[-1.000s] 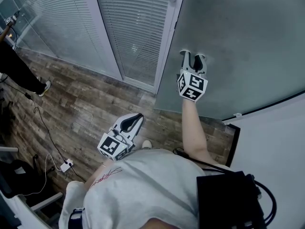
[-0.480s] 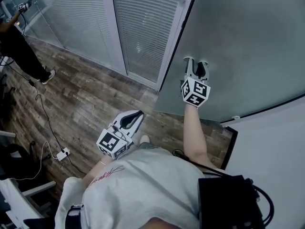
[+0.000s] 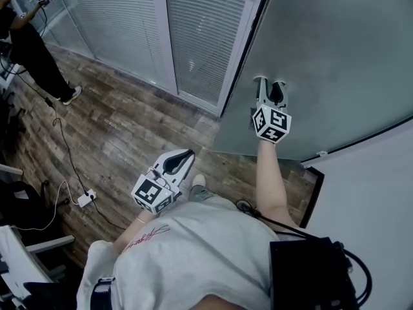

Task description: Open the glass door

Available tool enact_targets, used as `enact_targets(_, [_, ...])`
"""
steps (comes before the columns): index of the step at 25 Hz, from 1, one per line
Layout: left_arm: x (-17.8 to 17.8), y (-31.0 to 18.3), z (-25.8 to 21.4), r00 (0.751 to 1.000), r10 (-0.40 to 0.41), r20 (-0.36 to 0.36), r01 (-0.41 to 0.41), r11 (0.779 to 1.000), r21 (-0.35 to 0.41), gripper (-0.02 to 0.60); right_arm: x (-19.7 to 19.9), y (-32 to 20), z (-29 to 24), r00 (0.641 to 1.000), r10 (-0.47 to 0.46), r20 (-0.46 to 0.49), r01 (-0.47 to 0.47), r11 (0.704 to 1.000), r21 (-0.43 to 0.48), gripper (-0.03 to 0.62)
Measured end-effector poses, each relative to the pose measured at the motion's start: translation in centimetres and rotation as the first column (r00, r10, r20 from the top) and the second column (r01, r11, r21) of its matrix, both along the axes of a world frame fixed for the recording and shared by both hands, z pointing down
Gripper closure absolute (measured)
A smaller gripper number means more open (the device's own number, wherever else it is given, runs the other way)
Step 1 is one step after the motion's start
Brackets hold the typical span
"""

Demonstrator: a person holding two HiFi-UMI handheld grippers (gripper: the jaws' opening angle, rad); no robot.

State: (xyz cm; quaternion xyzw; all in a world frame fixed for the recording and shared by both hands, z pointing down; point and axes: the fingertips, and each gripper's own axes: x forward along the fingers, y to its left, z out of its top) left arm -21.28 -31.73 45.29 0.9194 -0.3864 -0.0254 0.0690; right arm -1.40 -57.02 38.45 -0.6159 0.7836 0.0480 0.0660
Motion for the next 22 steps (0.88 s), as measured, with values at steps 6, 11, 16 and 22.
enact_targets(6, [0.8, 4.6, 1.0, 0.999, 0.032, -0.012, -0.032, 0.999, -0.025, 0.546, -0.3, 3.5, -0.4, 0.999, -0.046, -0.007, 0.046, 0.999, 0.021, 0.462])
enact_targets(11, [2.6, 6.4, 0.2, 0.998, 0.064, -0.007, -0.064, 0.998, -0.010, 0.546, -0.7, 5.9, -0.2, 0.996, -0.088, -0.011, 0.088, 0.996, 0.016, 0.462])
enact_targets(16, [4.8, 7.3, -0.8, 0.998, 0.070, 0.001, -0.070, 0.997, 0.032, 0.546, -0.2, 8.5, 0.3, 0.992, -0.128, -0.006, 0.128, 0.992, 0.009, 0.462])
enact_targets(22, [8.1, 9.5, -1.2, 0.999, 0.034, -0.030, -0.033, 0.999, 0.041, 0.546, 0.2, 11.9, 0.4, 0.984, -0.179, -0.005, 0.179, 0.984, 0.000, 0.462])
